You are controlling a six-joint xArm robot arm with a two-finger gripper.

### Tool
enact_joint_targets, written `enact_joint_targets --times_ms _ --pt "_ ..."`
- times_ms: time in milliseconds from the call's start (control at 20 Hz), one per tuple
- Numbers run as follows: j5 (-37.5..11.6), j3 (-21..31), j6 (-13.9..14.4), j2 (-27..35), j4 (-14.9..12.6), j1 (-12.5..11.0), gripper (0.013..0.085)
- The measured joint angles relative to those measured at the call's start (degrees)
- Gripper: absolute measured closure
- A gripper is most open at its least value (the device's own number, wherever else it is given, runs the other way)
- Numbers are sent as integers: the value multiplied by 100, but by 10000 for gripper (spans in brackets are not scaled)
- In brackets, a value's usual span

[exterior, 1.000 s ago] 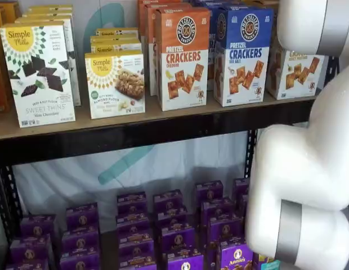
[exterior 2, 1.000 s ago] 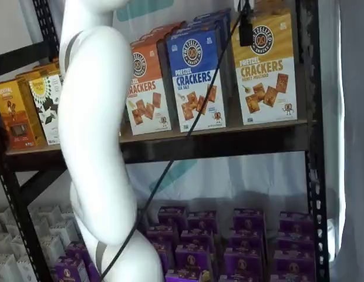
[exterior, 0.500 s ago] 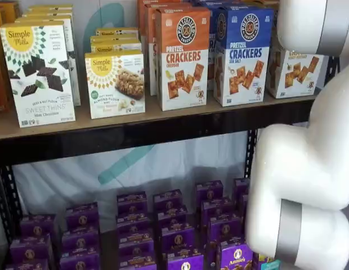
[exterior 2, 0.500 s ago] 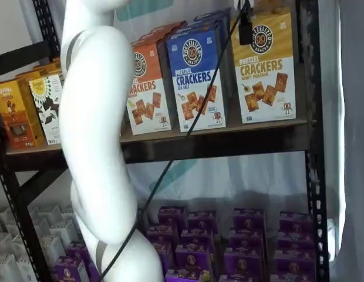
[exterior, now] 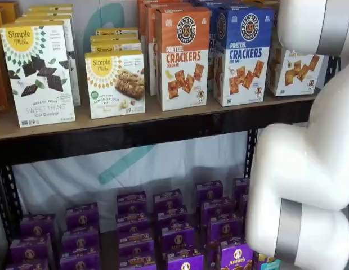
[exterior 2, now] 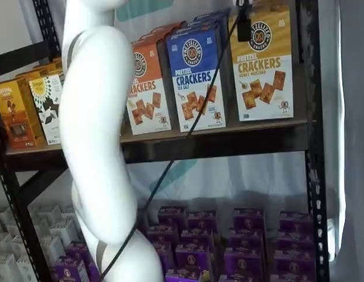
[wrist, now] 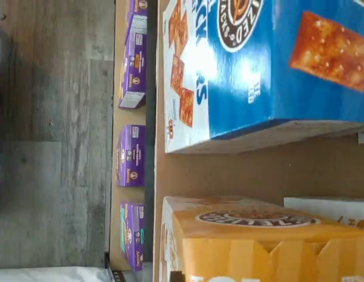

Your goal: Retrieve the yellow and white box located on the top shelf, the sixth one from the left

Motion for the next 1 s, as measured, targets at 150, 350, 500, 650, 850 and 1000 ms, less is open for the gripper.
enact_joint_targets --times_ms 150,350,500,650,850,1000 --pt "16 50 -36 -92 -7 -35 370" --pt "155 185 -118 -309 -40 -130 370" --pt "263 338 -219 -522 -51 -244 370" --pt "378 452 -309 -684 -69 -343 370" --pt "435 834 -451 -1073 -143 -456 370" --pt "472 1187 -473 -1397 -234 -439 370"
